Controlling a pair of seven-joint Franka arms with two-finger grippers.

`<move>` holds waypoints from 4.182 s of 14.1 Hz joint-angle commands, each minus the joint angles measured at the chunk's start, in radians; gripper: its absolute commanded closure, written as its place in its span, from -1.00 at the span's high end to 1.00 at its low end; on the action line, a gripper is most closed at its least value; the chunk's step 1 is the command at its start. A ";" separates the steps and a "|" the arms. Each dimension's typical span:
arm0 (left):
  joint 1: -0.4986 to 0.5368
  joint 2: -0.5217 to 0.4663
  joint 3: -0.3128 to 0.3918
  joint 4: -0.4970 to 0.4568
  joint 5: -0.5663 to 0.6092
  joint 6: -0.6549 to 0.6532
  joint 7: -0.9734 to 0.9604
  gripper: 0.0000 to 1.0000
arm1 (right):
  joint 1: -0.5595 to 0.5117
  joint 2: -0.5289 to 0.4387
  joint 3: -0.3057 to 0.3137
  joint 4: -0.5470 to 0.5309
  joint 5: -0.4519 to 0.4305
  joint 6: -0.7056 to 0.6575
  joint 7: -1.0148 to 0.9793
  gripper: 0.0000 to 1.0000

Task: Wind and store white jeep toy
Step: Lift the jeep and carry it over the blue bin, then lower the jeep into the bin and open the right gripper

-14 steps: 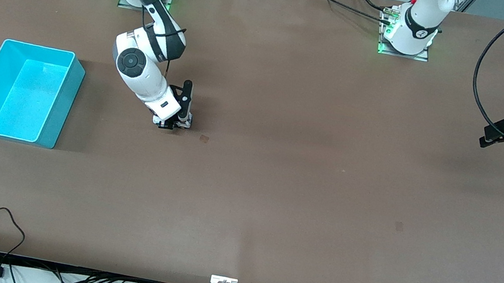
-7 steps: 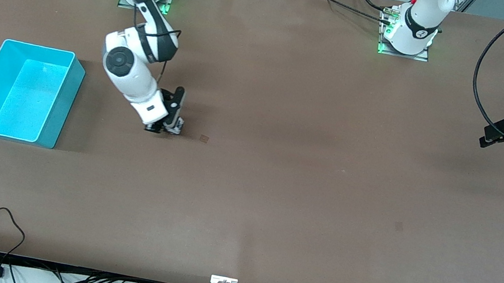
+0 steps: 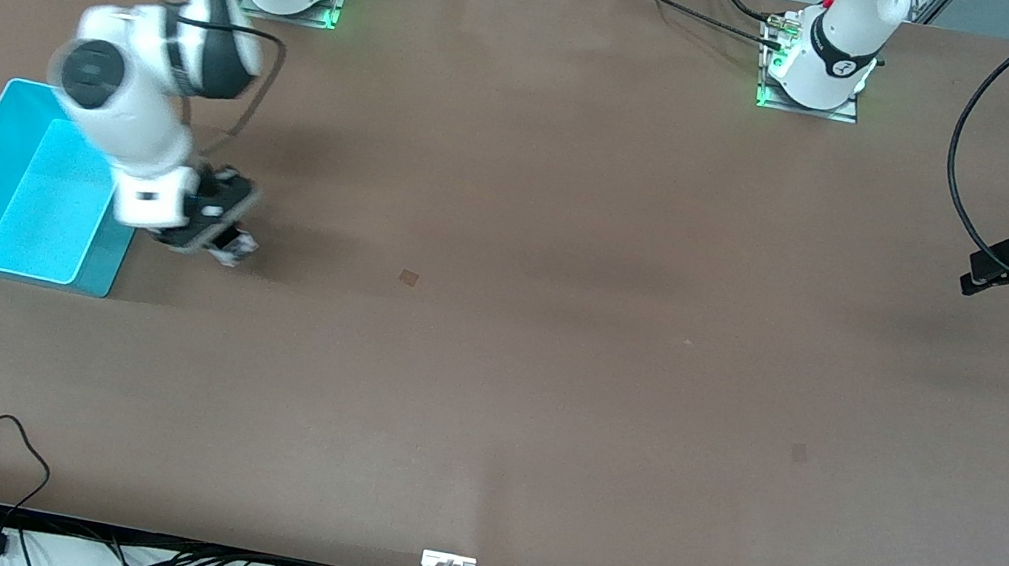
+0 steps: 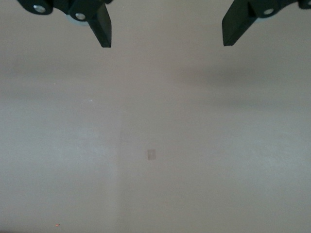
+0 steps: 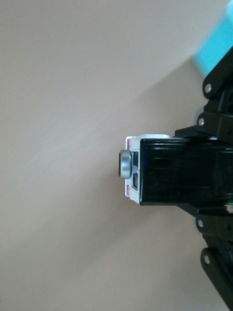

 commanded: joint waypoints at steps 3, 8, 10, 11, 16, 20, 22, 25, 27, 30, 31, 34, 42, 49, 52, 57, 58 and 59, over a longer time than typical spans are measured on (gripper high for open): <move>0.000 -0.015 0.001 -0.010 0.006 0.012 0.004 1.00 | -0.021 -0.009 -0.212 0.050 -0.001 -0.087 0.045 -1.00; 0.002 -0.015 0.001 -0.010 0.000 0.014 0.004 1.00 | -0.097 0.043 -0.257 0.047 0.000 -0.047 0.207 -1.00; 0.000 -0.016 0.001 -0.010 -0.003 0.015 0.004 1.00 | -0.138 0.086 -0.258 0.030 0.000 0.031 0.240 -1.00; -0.001 -0.016 0.001 -0.010 -0.003 0.019 0.004 1.00 | -0.155 0.099 -0.258 0.011 0.000 0.092 0.240 -1.00; -0.009 -0.023 -0.022 -0.010 0.004 0.003 0.003 1.00 | -0.212 0.169 -0.260 -0.064 0.002 0.271 0.242 -1.00; 0.003 -0.023 -0.021 -0.012 0.003 -0.006 0.000 1.00 | -0.213 0.171 -0.260 -0.117 0.051 0.297 0.243 -1.00; 0.009 -0.024 -0.021 -0.012 0.001 -0.006 -0.002 1.00 | -0.213 0.168 -0.260 -0.127 0.063 0.291 0.245 -1.00; 0.009 -0.024 -0.021 -0.013 0.001 -0.006 0.003 1.00 | -0.213 0.166 -0.258 -0.144 0.094 0.286 0.245 -1.00; 0.009 -0.024 -0.021 -0.012 0.003 -0.006 0.003 1.00 | -0.213 0.166 -0.258 -0.145 0.108 0.254 0.243 -1.00; 0.009 -0.024 -0.021 -0.012 0.003 -0.006 0.003 1.00 | -0.215 0.165 -0.258 -0.145 0.151 0.210 0.242 -1.00; 0.009 -0.024 -0.021 -0.012 0.003 -0.006 0.003 1.00 | -0.215 0.166 -0.260 -0.144 0.152 0.208 0.239 -1.00; 0.009 -0.023 -0.021 -0.012 0.001 -0.004 0.003 1.00 | -0.215 0.171 -0.260 -0.142 0.152 0.208 0.234 -1.00; 0.009 -0.023 -0.021 -0.012 -0.002 -0.004 0.004 1.00 | -0.213 0.191 -0.260 -0.125 0.152 0.210 0.229 0.36; 0.009 -0.023 -0.021 -0.012 -0.002 -0.003 0.004 1.00 | -0.212 0.191 -0.260 -0.105 0.151 0.208 0.228 1.00; 0.009 -0.023 -0.021 -0.012 -0.002 -0.003 0.003 1.00 | -0.209 0.179 -0.260 -0.061 0.148 0.184 0.223 1.00; 0.009 -0.023 -0.021 -0.012 -0.006 0.003 0.003 1.00 | -0.198 0.143 -0.257 0.115 0.148 -0.078 0.214 1.00; 0.009 -0.023 -0.021 -0.010 -0.009 0.003 0.003 1.00 | -0.195 0.140 -0.257 0.150 0.148 -0.123 0.212 1.00; 0.009 -0.023 -0.021 -0.012 -0.011 0.003 0.003 1.00 | -0.193 0.139 -0.255 0.195 0.146 -0.170 0.212 1.00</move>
